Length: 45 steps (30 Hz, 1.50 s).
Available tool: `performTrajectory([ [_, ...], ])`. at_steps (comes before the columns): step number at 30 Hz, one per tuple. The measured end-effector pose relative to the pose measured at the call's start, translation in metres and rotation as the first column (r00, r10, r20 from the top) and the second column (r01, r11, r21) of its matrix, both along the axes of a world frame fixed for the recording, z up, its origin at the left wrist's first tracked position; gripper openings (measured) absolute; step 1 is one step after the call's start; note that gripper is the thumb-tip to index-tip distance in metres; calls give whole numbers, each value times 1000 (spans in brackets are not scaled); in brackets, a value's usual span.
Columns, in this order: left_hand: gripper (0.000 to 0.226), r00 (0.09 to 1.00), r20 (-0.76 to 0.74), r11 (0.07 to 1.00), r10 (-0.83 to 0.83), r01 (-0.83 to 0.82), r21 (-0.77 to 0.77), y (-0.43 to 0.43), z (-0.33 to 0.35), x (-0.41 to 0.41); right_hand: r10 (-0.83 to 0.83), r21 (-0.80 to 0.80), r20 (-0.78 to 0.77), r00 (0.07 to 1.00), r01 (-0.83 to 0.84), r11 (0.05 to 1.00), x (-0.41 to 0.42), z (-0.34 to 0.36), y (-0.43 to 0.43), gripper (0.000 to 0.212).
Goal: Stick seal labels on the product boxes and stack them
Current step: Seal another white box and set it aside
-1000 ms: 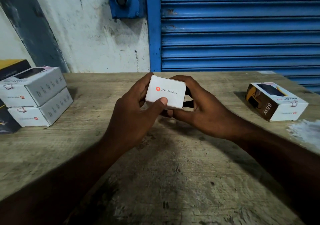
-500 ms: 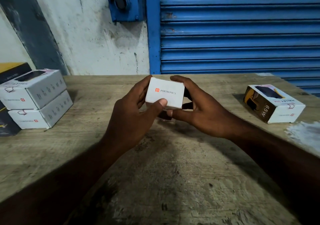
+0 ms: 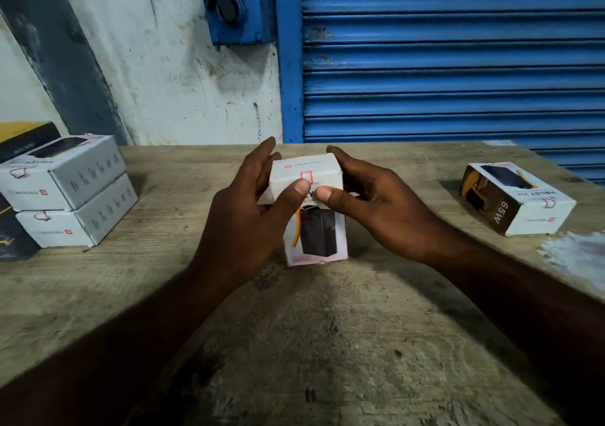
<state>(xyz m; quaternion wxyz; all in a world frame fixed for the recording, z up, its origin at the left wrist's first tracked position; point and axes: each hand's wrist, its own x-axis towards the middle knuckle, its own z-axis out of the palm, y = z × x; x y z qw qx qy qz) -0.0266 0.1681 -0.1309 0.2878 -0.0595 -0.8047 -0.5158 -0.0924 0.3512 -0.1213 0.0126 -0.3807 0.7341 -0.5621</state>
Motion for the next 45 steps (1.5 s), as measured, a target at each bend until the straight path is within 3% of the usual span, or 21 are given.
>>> performTrajectory([
  [6, 77, 999, -20, 998, 49, -49, -27, 1, 0, 0, 12, 23, -30, 999, -11, 1000, 3, -1, -4, 42],
  [11, 56, 999, -13, 999, 38, -38, -11, 1, -2, -3, 11, 6, -29, 1000, -11, 1000, 2, -2, -3, 40],
  [20, 56, 1000, -8, 1000, 13, -13, 26, -3, -7, -6, -34, 1, -2, 999, 34, 999, 1, -5, -4, 39],
  [27, 61, 1000, -11, 999, 2, -3, -32, -2, -9, -5, -159, 1, -48, 986, 159, 987, 5, -7, -8, 37],
  [32, 56, 1000, 6, 999, 9, -9, -48, -3, -9, -6, -127, -6, -25, 992, 127, 992, 3, -6, -8, 20],
  [45, 57, 999, 45, 998, 0, 3, -56, -5, -9, -8, -117, 16, -26, 993, 117, 993, 0, -8, -5, 34],
])
